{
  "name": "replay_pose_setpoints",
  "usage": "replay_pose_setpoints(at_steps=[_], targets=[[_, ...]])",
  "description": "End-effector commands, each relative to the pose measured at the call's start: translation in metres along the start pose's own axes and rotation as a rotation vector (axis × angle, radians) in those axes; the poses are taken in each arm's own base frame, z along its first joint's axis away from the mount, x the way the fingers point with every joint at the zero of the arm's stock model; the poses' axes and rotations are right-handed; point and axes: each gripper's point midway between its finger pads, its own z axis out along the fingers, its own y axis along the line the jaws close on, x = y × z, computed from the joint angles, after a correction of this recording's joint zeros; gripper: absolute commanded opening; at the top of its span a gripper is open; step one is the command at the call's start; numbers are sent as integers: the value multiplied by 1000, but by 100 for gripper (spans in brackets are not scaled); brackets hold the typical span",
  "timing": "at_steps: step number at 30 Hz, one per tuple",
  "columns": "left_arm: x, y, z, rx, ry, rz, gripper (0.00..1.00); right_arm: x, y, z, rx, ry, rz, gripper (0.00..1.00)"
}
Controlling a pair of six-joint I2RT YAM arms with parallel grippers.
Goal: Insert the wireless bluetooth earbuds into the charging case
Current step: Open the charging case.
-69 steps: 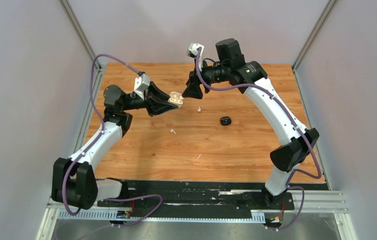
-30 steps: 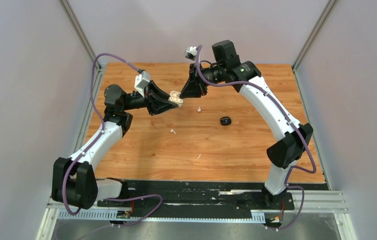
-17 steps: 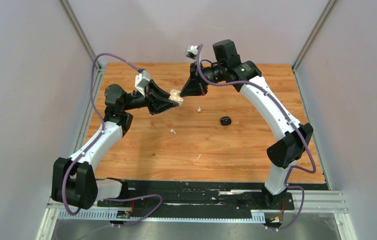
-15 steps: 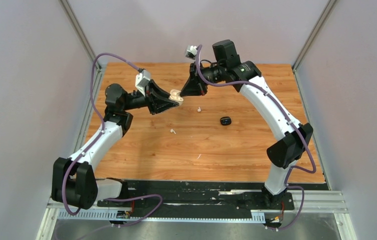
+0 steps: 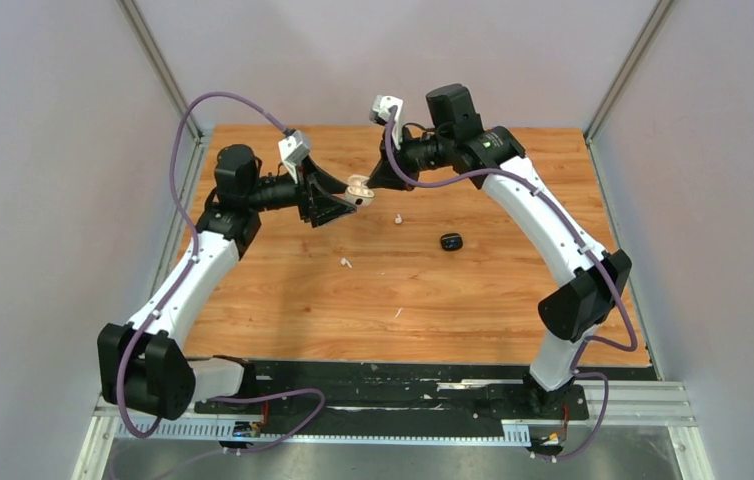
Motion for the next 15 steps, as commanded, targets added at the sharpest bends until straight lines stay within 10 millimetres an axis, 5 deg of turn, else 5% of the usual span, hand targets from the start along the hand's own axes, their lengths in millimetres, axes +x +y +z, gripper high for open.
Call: replay_pose_setpoints(at_steps=[1,5,9,15], targets=[[-7,-9,-18,-63,78,143,71,-15,-3,-14,79,-21,-191,0],[-29,-5,-27,-120,56,189,74,-11,2,-10,96,11,-332,0],[-44,-2,-19,-78,41,170,66,-11,9,-2,102,38,-426,0],[-39,4,-9,-7,81,153,53,-18,15,3,101,29,-449,0]])
